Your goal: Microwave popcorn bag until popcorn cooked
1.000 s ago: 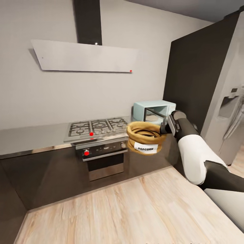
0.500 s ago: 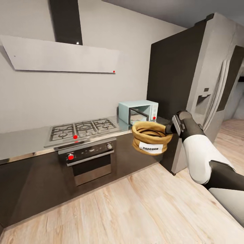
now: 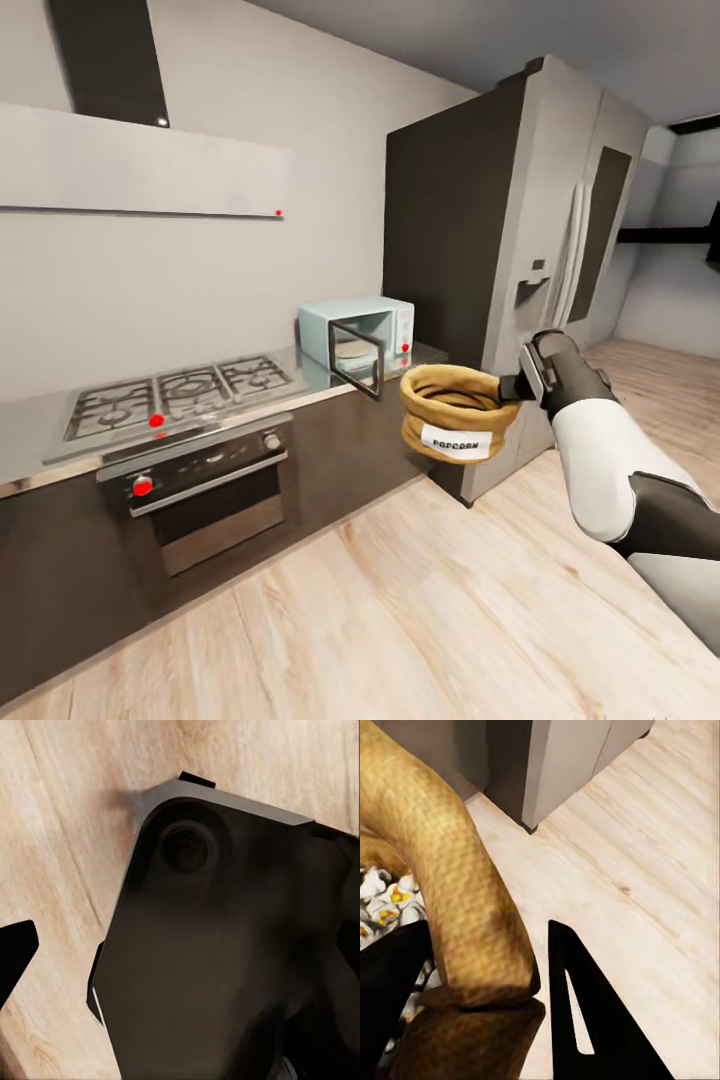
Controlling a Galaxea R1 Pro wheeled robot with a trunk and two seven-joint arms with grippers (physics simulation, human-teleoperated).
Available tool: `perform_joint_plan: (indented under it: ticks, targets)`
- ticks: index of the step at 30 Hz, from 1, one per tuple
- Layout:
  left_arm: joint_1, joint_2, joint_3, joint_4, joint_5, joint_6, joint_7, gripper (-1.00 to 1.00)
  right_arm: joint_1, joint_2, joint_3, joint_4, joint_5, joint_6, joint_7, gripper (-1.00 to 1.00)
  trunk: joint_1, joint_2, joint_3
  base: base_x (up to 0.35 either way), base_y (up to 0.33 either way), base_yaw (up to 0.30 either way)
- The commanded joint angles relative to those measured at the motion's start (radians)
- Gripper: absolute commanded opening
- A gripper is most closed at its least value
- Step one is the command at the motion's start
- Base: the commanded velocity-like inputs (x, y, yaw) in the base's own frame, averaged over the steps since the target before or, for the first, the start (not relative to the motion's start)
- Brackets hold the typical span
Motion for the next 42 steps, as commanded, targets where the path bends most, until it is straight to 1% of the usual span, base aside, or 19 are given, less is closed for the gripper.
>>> perform_joint_plan:
  ticks: [1, 8, 15, 20, 30, 35, 38, 42]
  targets:
    - [0.0, 0.0, 0.001, 0.0, 0.003, -0.003, 0.002, 1.0, -0.001, 0.0, -0.003, 0.001, -0.001, 0.002, -0.001, -1.0, 0.0, -0.001, -0.001, 0.187, -0.229, -0.284]
    - [0.0, -0.001, 0.0, 0.001, -0.002, -0.004, 0.003, 1.0, -0.001, -0.001, -0.005, 0.003, 0.002, 0.002, -0.004, -1.0, 0.0, -0.001, 0.001, 0.19, -0.23, -0.262]
    - [0.0, 0.0, 0.0, 0.001, -0.002, -0.004, 0.003, 1.0, -0.001, -0.001, -0.004, 0.003, 0.005, 0.002, -0.003, -1.0, 0.0, -0.001, 0.002, 0.191, -0.23, -0.018]
    - [0.0, 0.0, 0.0, 0.001, 0.001, -0.005, 0.002, 1.0, -0.001, -0.001, -0.004, 0.004, -0.005, 0.002, -0.001, -1.0, 0.0, -0.001, 0.002, 0.191, -0.23, 0.0]
    - [0.0, 0.0, 0.0, -0.001, 0.001, -0.006, 0.003, 1.0, -0.001, 0.0, -0.003, 0.004, -0.006, 0.002, 0.004, -1.0, 0.0, -0.001, 0.002, 0.194, -0.23, 0.001]
    - [0.0, 0.0, 0.0, -0.001, 0.001, -0.007, 0.003, 1.0, -0.001, 0.001, -0.002, 0.005, -0.006, 0.002, 0.004, -1.0, 0.0, -0.001, 0.002, 0.196, -0.23, 0.194]
    - [0.0, 0.0, 0.001, -0.001, 0.001, -0.007, 0.002, 1.0, -0.001, 0.009, -0.002, 0.006, -0.006, 0.002, 0.004, -1.0, 0.0, -0.001, 0.002, 0.196, -0.23, 0.265]
    - [0.0, 0.0, 0.001, -0.002, 0.001, -0.007, 0.003, 1.0, -0.001, 0.012, 0.001, 0.006, 0.0, 0.002, -0.001, -1.0, 0.0, -0.001, 0.002, 0.196, -0.23, 0.269]
